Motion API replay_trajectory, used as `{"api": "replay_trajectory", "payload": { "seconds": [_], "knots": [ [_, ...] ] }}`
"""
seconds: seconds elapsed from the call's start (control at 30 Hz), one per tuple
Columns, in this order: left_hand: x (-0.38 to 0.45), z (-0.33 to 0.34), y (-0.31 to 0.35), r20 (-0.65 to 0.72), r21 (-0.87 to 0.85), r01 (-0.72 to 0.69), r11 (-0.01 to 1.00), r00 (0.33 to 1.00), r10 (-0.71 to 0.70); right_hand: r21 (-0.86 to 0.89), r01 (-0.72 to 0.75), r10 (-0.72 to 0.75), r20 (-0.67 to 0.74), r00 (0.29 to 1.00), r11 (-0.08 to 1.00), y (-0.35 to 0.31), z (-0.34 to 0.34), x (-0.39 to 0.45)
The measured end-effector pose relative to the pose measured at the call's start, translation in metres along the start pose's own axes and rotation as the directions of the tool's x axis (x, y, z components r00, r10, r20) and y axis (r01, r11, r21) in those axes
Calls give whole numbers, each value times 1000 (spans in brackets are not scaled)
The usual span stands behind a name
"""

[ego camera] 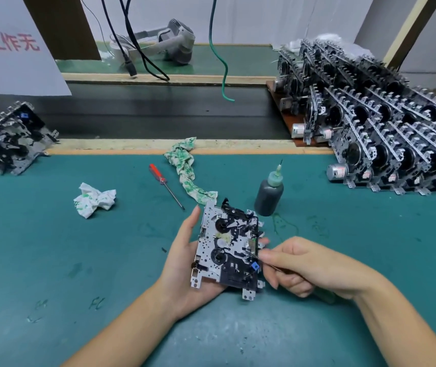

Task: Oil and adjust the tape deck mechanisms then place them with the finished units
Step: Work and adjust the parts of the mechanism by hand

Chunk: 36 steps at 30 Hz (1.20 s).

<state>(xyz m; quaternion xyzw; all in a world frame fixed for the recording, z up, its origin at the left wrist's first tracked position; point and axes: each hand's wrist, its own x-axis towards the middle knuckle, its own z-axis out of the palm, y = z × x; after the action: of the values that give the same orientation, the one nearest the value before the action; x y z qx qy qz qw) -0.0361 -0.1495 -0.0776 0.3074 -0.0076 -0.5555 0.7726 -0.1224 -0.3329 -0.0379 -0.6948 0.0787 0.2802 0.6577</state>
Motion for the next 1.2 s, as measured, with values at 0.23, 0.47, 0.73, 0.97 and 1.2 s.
{"api": "replay_trajectory", "payload": {
  "seconds": [0.23,0.47,0.73,0.97,1.2],
  "knots": [
    [2,0,-2,-43,44,-27,999,999,29,-105,24,-28,-33,999,994,1,4,-1],
    [4,-2,-5,-68,90,-24,996,997,30,-26,-37,36,-59,998,999,3,9,-1],
    [7,1,-6,-84,136,-38,990,995,50,-36,-64,63,-44,997,997,4,7,2],
    [6,2,-7,-97,134,-48,990,993,61,-26,-134,135,38,990,991,1,1,4],
    [5,5,-6,-114,172,-44,984,991,64,-22,-148,149,115,982,989,0,-4,3]
  ]
}}
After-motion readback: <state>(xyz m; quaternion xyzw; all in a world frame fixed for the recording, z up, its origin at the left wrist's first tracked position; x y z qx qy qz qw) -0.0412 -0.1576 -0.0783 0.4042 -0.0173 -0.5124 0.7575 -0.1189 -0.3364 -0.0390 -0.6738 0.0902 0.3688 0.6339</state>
